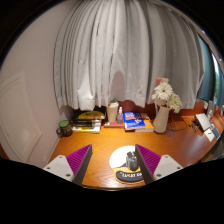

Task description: Arrange mouse

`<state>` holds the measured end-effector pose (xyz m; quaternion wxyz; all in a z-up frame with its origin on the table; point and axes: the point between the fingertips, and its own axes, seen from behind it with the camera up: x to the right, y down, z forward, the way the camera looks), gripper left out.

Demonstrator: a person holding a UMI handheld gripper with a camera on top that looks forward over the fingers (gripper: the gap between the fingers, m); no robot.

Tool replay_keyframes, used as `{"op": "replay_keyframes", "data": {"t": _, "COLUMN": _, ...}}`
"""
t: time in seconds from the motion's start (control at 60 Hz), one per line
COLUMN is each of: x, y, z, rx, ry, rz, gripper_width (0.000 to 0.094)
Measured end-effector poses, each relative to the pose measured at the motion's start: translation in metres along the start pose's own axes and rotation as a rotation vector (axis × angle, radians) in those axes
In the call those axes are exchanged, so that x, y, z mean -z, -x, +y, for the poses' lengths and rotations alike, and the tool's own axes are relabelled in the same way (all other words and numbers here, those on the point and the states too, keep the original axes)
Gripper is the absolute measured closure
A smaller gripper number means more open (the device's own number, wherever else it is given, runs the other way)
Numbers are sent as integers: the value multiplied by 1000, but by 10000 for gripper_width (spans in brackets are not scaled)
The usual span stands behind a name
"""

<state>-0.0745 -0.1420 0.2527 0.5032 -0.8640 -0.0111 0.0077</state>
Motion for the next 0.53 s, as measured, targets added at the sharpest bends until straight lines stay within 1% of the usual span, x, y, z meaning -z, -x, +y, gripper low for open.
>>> {"op": "replay_keyframes", "data": {"t": 0.133, "x": 19, "y": 14, "z": 12, "rx": 17, "ry": 5, "rz": 7, "gripper_width": 73}}
{"op": "replay_keyframes", "data": {"t": 0.233, "x": 26, "y": 30, "z": 20, "rx": 17, "ry": 15, "rz": -15, "gripper_width": 73}}
{"op": "replay_keyframes", "data": {"t": 0.533, "x": 39, "y": 55, "z": 29, "rx": 30, "ry": 26, "rz": -35, "gripper_width": 73}}
